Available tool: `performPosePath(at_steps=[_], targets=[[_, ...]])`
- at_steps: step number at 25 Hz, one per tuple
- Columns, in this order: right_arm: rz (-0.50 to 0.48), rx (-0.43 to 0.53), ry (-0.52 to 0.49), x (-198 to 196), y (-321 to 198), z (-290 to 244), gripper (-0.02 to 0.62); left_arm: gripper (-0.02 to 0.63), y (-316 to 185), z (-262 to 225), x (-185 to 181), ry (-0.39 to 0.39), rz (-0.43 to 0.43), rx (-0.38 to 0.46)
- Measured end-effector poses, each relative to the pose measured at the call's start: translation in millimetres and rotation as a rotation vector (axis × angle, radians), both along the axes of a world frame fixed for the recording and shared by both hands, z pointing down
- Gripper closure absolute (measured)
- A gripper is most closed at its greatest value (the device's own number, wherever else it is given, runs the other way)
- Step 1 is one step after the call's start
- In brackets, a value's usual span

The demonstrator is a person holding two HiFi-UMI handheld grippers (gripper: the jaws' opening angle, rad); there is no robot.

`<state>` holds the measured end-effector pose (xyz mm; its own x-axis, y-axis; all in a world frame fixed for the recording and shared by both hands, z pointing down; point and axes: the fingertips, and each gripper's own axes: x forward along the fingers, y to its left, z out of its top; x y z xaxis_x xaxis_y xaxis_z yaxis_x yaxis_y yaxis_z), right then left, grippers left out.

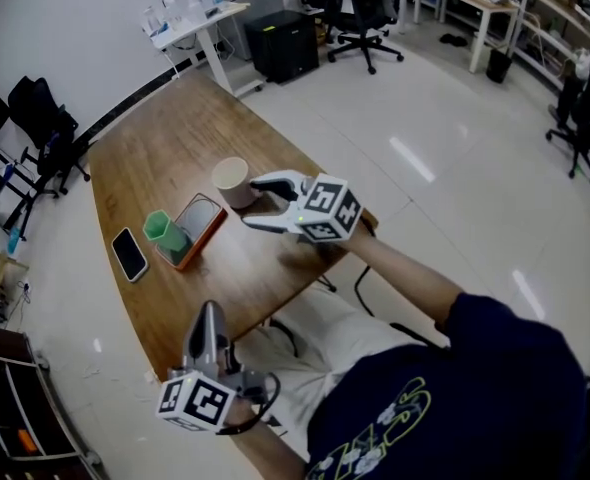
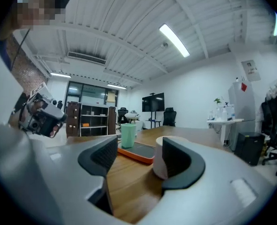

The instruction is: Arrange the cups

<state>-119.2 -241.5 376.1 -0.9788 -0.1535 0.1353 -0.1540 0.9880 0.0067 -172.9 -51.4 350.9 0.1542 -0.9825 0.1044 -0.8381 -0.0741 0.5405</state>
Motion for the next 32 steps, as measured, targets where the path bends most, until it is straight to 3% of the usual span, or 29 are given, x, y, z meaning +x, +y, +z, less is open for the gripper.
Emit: performPosePath(at_steps=[1, 5, 9, 14, 21, 22, 25, 32], targets=[[0.023, 0.019, 0.003, 1.7, -7.6, -3.2, 0.295, 0.601, 0.7, -0.7, -3.0, 0.007, -0.002, 0.005], [0.053, 0.000, 0.018, -4.4, -34.0, -0.2, 0.127, 0.601, 4.4, -3.1, -22.2, 0.008, -0.029, 0.017], [0.046, -0.042, 0.082, -19.8, -56.2, 15.0, 0.073, 0.601, 11.1, -3.9, -34.4, -0.007, -0.062, 0.016], [0.021, -0.110, 0.155, -43.1, -73.5, 37.9, 0.066, 0.601, 16.6, -4.5, -40.9, -0.023, -0.054, 0.012], [0.064, -0.065, 0.257, -62.6, -89.0, 63.4, 0.076, 0.601, 22.5, -1.2, -50.5, -0.017, -0.060, 0.020], [0.071, -0.058, 0.265, -63.7, -89.9, 65.1, 0.083, 0.602, 22.4, -0.5, -50.5, -0.016, -0.058, 0.020], [0.107, -0.035, 0.273, -62.1, -93.6, 63.5, 0.187, 0.601, 22.2, 1.3, -49.5, -0.005, -0.047, 0.018], [0.119, -0.009, 0.257, -61.0, -87.8, 57.8, 0.195, 0.601, 22.2, 3.7, -52.3, 0.009, -0.040, 0.020]])
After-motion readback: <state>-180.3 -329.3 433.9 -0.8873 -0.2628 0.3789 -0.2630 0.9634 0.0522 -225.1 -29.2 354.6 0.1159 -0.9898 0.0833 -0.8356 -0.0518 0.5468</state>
